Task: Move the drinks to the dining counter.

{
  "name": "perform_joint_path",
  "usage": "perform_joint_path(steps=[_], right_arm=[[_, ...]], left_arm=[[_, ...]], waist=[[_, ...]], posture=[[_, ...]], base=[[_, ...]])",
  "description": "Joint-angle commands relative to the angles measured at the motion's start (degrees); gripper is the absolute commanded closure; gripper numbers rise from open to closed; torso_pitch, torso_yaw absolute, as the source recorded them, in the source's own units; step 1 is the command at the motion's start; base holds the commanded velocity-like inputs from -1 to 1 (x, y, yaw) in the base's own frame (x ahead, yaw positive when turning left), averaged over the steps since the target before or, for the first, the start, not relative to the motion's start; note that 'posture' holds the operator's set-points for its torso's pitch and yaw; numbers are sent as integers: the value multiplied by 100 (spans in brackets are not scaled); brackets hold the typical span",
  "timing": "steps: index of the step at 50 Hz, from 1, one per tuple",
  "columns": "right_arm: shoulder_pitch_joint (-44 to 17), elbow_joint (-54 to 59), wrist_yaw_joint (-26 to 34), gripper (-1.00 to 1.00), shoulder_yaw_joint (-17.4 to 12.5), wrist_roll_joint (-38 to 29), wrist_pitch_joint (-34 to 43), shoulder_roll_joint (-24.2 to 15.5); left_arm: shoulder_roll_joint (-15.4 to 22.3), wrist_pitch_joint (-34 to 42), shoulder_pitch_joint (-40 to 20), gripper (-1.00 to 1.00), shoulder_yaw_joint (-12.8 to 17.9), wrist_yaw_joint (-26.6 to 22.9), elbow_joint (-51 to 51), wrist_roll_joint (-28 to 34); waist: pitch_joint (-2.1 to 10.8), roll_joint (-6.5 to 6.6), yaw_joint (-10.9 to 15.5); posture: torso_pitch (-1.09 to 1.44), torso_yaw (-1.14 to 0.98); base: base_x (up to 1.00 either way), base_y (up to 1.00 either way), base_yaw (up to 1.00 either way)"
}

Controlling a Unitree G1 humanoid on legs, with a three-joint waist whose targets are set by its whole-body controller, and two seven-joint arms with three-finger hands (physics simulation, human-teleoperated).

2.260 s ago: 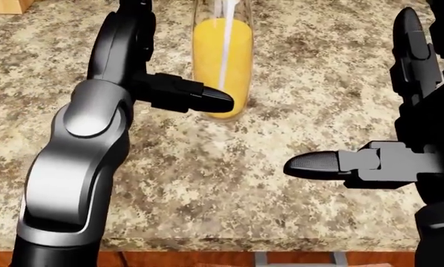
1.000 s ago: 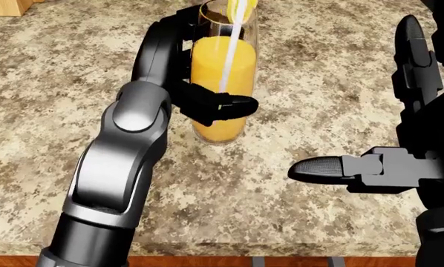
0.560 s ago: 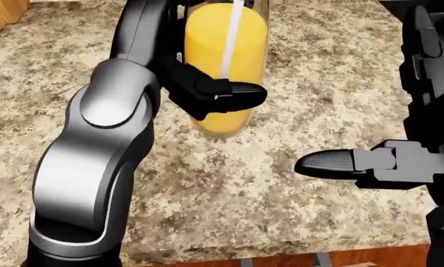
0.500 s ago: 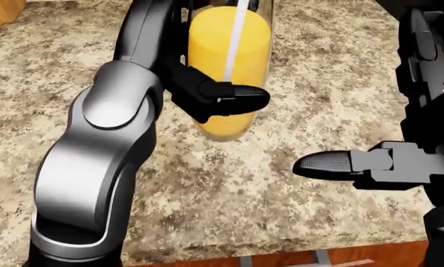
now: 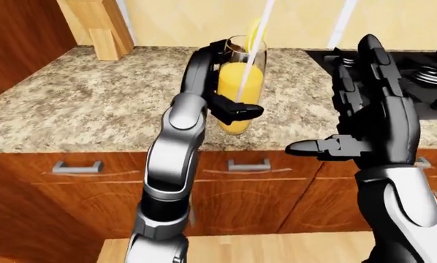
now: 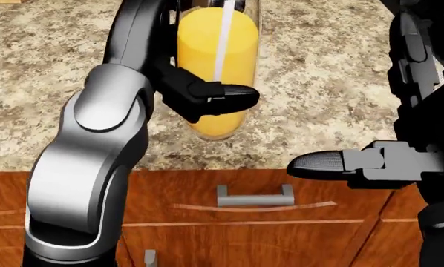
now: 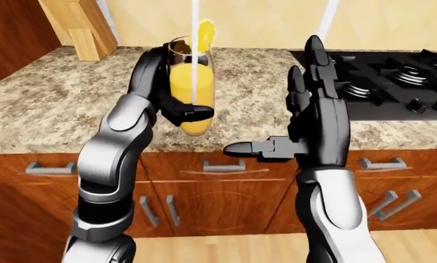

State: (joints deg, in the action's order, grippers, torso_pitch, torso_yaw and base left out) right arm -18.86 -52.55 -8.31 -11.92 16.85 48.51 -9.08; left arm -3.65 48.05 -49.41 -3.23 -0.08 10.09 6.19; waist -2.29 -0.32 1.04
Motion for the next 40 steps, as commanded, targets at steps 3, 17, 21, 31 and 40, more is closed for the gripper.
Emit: perform_joint_path(steps=[3, 17, 21, 31, 40], right_arm=[[-99, -253, -20, -100, -62, 122, -91, -35], [12, -161, -27, -100, -110, 209, -261, -57], [15, -172, -51, -100, -128, 234, -244, -68], [-34, -229, -169, -100, -237, 368, -92, -138], [-2, -231, -215, -100, -348, 498, -90, -206]], left_arm=[[-2, -230, -194, 100, 17, 16, 169, -16], [-36, -391, -161, 100, -3, 24, 28, -10], [-35, -392, -181, 100, -1, 17, 14, -13], [26, -279, -242, 100, 71, 54, 57, -212], [83, -497, -278, 100, 138, 103, -220, -306]], waist=[[52, 95, -68], [46, -177, -158], [105, -501, -194], [51, -100, -222], [111, 297, -200]], posture=[[0, 0], [0, 0], [0, 0], [0, 0], [0, 0]], base=[[-35, 0, -100], [-25, 0, -100], [-18, 0, -100], [-18, 0, -100], [-18, 0, -100]])
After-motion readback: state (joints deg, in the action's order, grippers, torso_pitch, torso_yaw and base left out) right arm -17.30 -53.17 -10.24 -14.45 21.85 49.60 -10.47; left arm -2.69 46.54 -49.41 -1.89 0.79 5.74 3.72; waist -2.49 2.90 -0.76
